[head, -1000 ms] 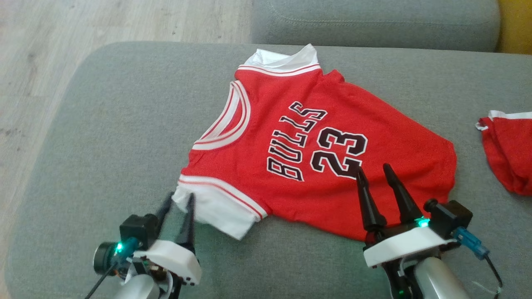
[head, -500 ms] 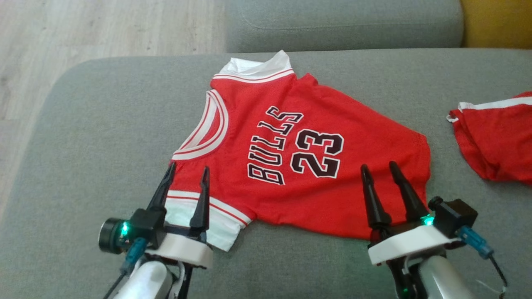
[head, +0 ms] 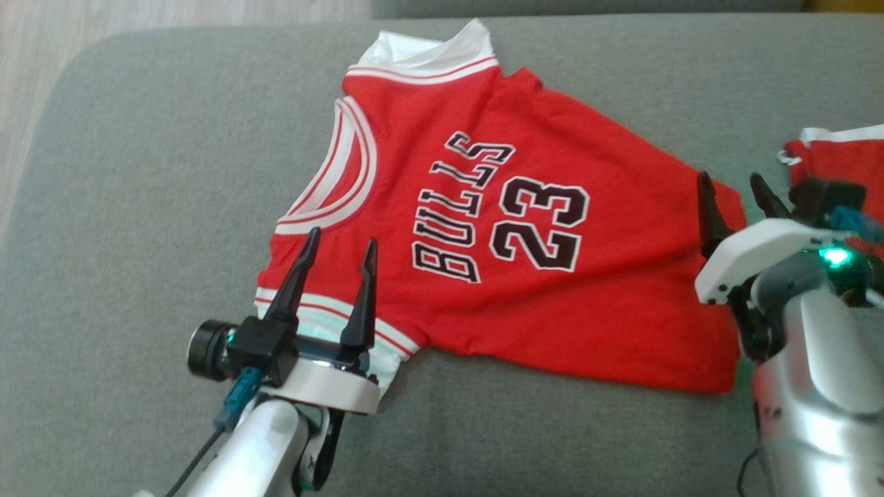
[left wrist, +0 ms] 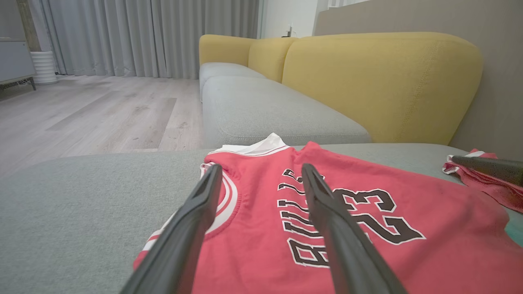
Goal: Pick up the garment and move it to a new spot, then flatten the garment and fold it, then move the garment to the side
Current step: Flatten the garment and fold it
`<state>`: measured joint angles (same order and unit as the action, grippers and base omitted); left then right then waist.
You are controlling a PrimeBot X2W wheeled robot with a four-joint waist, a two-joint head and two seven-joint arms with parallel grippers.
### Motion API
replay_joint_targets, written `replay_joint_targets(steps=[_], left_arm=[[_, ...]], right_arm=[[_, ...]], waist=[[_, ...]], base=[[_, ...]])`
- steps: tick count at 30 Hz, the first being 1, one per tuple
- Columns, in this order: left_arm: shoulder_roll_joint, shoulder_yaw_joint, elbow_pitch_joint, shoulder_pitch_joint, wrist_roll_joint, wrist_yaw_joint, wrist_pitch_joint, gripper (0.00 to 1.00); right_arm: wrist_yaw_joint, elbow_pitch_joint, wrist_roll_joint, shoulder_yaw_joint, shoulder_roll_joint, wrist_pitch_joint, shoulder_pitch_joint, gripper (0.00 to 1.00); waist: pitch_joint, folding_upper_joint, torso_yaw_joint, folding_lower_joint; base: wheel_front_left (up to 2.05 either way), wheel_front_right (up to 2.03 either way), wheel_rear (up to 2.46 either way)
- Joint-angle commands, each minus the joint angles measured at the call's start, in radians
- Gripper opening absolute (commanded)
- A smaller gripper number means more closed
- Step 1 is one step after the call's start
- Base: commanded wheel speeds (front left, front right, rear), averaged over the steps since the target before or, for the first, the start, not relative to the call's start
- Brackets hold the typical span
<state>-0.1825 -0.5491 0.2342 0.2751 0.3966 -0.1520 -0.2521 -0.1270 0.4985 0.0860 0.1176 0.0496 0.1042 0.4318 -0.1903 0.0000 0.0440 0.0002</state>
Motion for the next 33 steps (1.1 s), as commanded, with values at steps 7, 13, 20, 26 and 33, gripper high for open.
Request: replay_joint_targets(steps=[7, 13, 20, 26, 33], left_arm=[[0.026, 0.065, -0.005, 0.054, -0.03, 0.043, -0.01, 1.0], [0.043, 0.092, 0.006, 0.059, -0.047, 0.066, -0.01, 1.0], [0.067, 0.118, 0.002, 0.069, -0.067, 0.087, -0.01, 1.0], [0.094, 0.134, -0.004, 0.084, -0.081, 0.109, -0.01, 1.0], [0.11, 0.152, -0.003, 0.094, -0.097, 0.131, -0.01, 1.0]], right_arm=[[-0.004, 0.174, -0.171, 0.112, 0.001, 0.164, 0.143, 1.0], [-0.004, 0.282, -0.266, 0.128, 0.001, 0.218, 0.196, 0.0], [-0.004, 0.297, -0.303, 0.063, 0.056, 0.17, 0.318, 0.0], [-0.004, 0.321, -0.3, 0.001, 0.154, 0.129, 0.446, 0.0], [-0.004, 0.389, -0.321, -0.019, 0.22, 0.072, 0.573, 0.0]], waist=[[-0.044, 0.0, 0.045, -0.0002], [-0.057, 0.0, 0.057, -0.0002], [-0.088, 0.0, 0.073, -0.0002], [-0.121, 0.0, 0.107, -0.0002], [-0.144, 0.0, 0.135, -0.0002]], base=[[0.0, 0.0, 0.0], [0.0, 0.0, 0.0], [0.0, 0.0, 0.0], [0.0, 0.0, 0.0], [0.0, 0.0, 0.0]])
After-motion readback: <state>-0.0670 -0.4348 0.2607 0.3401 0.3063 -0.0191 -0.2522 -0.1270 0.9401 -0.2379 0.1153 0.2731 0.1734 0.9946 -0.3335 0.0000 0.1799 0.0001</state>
